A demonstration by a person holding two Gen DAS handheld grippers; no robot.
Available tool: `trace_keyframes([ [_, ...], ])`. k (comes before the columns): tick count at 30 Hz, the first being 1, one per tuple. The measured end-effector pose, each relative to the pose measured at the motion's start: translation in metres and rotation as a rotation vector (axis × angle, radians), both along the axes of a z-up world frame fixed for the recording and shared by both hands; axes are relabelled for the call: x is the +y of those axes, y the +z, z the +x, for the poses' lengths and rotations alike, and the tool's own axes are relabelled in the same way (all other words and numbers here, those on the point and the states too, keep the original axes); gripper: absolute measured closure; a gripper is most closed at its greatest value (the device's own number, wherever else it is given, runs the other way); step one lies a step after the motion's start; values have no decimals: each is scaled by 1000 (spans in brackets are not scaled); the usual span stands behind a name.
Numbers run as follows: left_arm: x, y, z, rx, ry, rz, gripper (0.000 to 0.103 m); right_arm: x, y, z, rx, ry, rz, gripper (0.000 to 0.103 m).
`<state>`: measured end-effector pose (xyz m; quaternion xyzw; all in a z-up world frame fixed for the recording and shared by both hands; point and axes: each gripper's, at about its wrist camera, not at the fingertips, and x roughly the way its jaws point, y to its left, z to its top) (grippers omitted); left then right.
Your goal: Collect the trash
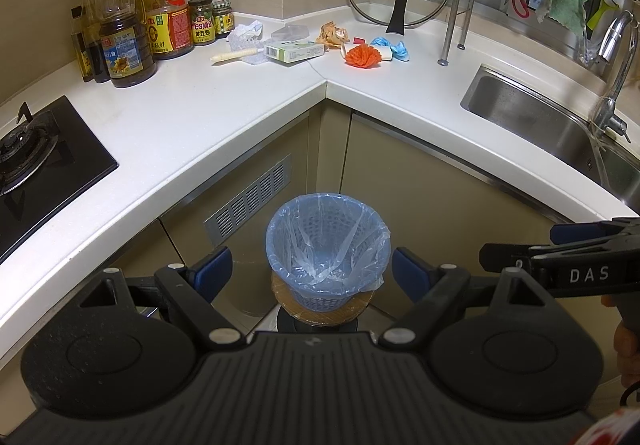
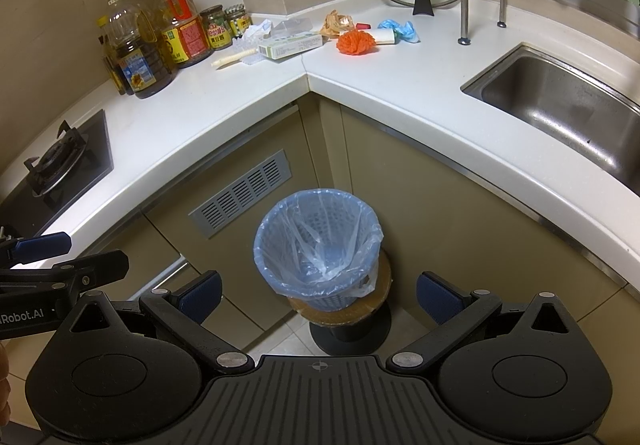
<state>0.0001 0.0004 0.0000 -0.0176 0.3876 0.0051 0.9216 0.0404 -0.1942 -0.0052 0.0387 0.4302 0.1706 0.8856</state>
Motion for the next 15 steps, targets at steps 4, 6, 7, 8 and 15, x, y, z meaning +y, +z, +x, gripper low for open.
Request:
trace_keyframes([
  [4, 0, 0, 0, 0, -1, 0, 17, 0, -1, 0, -1, 0, 0, 0],
  [6, 0, 0, 0, -1, 0, 0, 17, 0, -1, 0, -1, 0, 0, 0],
  [7, 0, 0, 0, -1, 0, 0, 17, 0, -2, 0, -1, 0, 0, 0],
  [8, 0, 0, 0, -1, 0, 0, 17, 1, -1, 0, -1, 0, 0, 0],
  [15, 0, 0, 0, -2, -2, 0, 17, 0, -1, 1, -2, -2, -1, 0],
])
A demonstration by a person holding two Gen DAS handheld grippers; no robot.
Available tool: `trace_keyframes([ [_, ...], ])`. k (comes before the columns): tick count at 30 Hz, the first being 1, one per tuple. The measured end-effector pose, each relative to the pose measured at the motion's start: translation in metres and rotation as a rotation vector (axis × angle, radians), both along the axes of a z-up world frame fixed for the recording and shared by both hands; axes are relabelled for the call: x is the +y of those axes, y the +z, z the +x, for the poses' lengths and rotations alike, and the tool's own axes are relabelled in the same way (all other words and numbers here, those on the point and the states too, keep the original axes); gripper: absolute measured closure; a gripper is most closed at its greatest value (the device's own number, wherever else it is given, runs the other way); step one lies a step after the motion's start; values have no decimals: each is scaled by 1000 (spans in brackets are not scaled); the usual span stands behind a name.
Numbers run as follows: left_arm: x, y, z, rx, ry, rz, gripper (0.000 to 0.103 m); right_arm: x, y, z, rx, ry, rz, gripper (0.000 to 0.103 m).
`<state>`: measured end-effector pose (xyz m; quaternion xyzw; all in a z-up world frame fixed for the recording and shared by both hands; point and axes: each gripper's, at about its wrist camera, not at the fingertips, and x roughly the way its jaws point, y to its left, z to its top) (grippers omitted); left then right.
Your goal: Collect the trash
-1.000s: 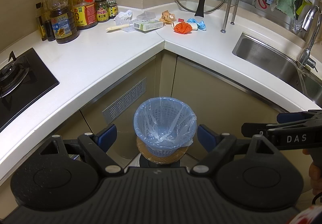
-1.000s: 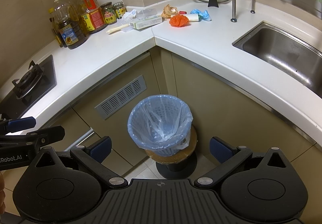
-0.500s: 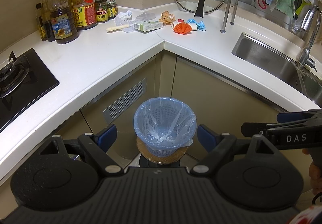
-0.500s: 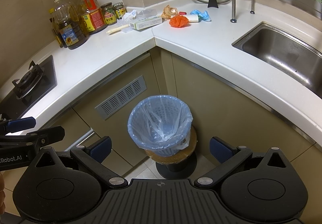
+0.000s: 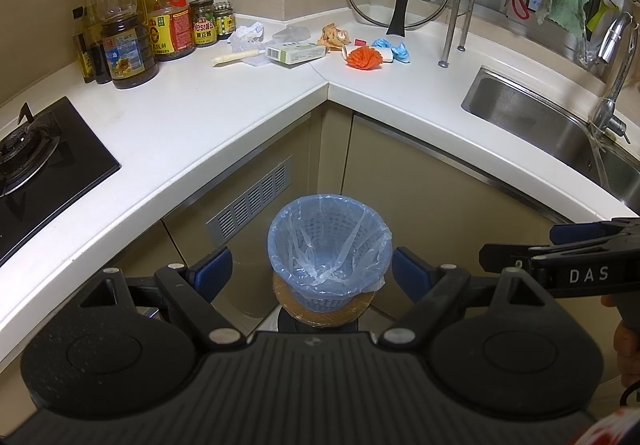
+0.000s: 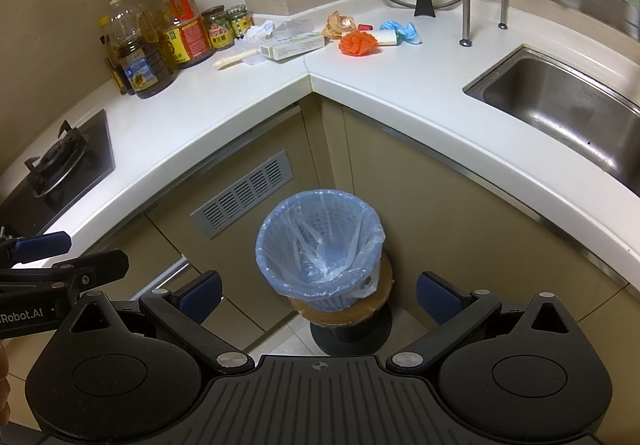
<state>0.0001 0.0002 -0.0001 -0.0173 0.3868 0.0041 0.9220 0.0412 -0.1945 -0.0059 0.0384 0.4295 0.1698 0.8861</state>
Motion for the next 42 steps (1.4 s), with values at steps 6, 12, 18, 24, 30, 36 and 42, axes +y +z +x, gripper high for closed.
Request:
trace_keyframes([
  [6, 0, 0, 0, 0, 0, 0, 17, 0, 2, 0, 1, 0, 0, 0],
  [12, 6, 6, 2, -1, 4, 2, 17, -2, 1, 5, 0, -7, 5, 0],
  [18, 22, 9, 1, -4, 9, 3, 17, 3, 12, 11, -13, -24, 11, 0],
  [24, 37, 7, 10, -8, 7, -2, 17, 4, 19, 20, -58, -62, 24, 0],
  [30, 52, 4, 18, -28, 6, -16, 17, -5, 18, 28, -100, -134, 45, 0],
  [36, 55, 4, 40, -51, -4, -33, 17, -14, 20, 40, -140, -177, 41, 0],
  [42, 47, 2, 74, -82, 5, -46, 17, -19, 13, 80, -136, -157, 57, 0],
])
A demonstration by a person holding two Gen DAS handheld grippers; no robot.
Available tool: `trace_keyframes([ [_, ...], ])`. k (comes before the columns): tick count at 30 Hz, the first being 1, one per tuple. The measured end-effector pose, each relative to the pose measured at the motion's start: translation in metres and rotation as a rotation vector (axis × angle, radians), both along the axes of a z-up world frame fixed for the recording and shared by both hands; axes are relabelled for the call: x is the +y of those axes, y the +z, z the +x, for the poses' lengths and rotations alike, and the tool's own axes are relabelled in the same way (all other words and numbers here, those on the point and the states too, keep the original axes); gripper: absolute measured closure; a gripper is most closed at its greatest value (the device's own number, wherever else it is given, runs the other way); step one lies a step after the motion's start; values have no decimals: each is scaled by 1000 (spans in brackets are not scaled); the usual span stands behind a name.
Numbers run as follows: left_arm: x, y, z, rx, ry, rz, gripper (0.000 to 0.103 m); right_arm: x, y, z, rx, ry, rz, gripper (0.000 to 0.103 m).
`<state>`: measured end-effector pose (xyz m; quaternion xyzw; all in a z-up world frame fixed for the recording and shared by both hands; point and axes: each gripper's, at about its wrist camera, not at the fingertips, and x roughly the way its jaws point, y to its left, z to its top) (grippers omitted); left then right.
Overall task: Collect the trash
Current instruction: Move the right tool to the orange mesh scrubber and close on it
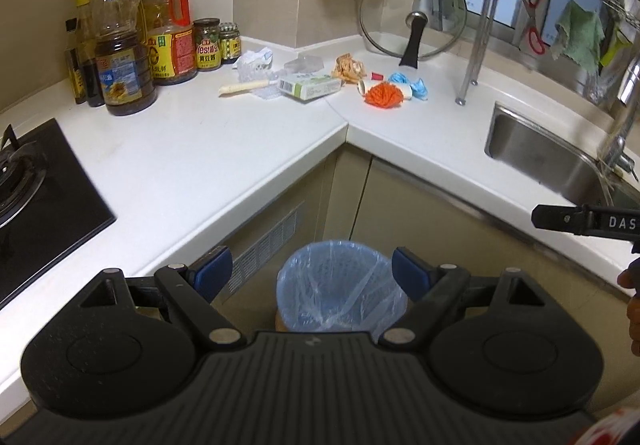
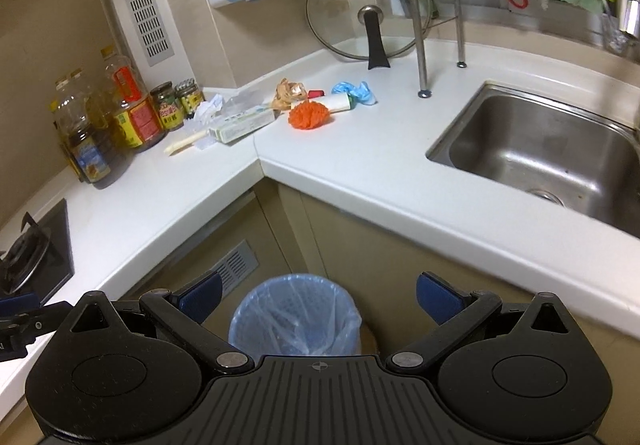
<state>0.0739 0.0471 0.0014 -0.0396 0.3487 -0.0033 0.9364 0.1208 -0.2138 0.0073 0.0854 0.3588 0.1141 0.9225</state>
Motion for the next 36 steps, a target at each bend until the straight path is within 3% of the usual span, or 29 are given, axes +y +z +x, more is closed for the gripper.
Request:
trace_keyframes([
  [12, -36, -13, 120, -15, 142, 4, 18, -18, -12, 159, -70, 205, 2, 0],
  [27, -63, -23, 238, -40, 271, 60, 19, -9, -44, 317, -140, 439, 12, 1],
  [30, -63, -28, 254, -29, 283, 71, 19, 1, -50, 344, -154, 486, 17, 10],
  [36, -58, -34, 277, -13, 307, 87, 19, 25, -66, 381, -166, 538, -25, 17],
])
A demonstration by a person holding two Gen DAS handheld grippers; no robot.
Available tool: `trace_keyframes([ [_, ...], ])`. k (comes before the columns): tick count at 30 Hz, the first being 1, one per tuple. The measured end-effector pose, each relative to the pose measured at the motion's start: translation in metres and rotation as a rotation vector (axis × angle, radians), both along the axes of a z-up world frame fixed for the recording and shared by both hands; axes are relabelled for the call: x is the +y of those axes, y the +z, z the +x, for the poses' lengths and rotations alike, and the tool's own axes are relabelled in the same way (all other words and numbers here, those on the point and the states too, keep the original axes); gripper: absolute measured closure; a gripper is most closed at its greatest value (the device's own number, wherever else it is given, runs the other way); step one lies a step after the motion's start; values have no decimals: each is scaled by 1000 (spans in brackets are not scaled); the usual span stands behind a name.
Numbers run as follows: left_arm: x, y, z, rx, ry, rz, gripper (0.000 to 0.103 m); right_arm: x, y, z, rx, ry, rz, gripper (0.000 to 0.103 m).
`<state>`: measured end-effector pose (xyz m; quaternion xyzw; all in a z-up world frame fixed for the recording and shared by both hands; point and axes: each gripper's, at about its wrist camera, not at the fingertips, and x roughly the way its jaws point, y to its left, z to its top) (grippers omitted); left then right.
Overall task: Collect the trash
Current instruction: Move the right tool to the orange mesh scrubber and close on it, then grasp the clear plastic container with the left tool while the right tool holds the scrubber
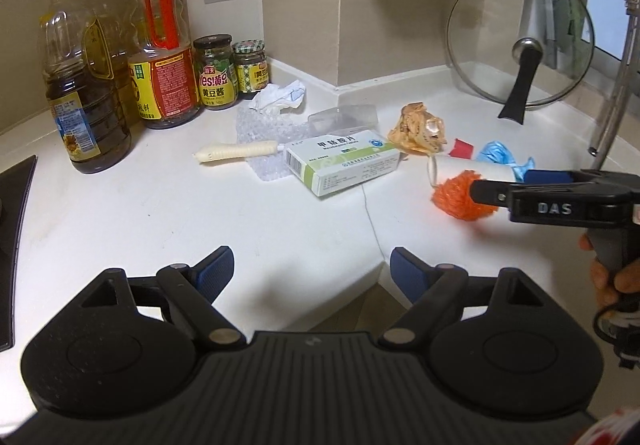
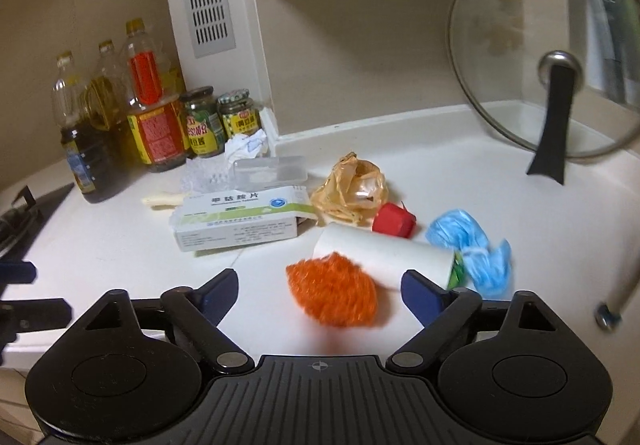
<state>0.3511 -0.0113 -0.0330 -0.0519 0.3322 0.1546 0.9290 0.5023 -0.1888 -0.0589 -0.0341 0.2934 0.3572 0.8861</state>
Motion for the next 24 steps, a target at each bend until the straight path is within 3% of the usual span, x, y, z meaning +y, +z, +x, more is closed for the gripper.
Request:
trace_keyframes([
  [9, 16, -4, 20, 6, 3, -12, 19, 23, -28, 24, 32, 26, -78, 30],
  [12, 22, -4, 27, 3, -14, -20, 19, 25, -30, 25, 47, 28, -83, 46],
  [18, 32, -2, 50, -5, -68, -33, 19, 22, -22, 23, 59, 21, -52, 62],
  [24, 50, 1, 79, -24, -137, -58, 19, 13, 6, 21, 35, -29, 31, 65],
])
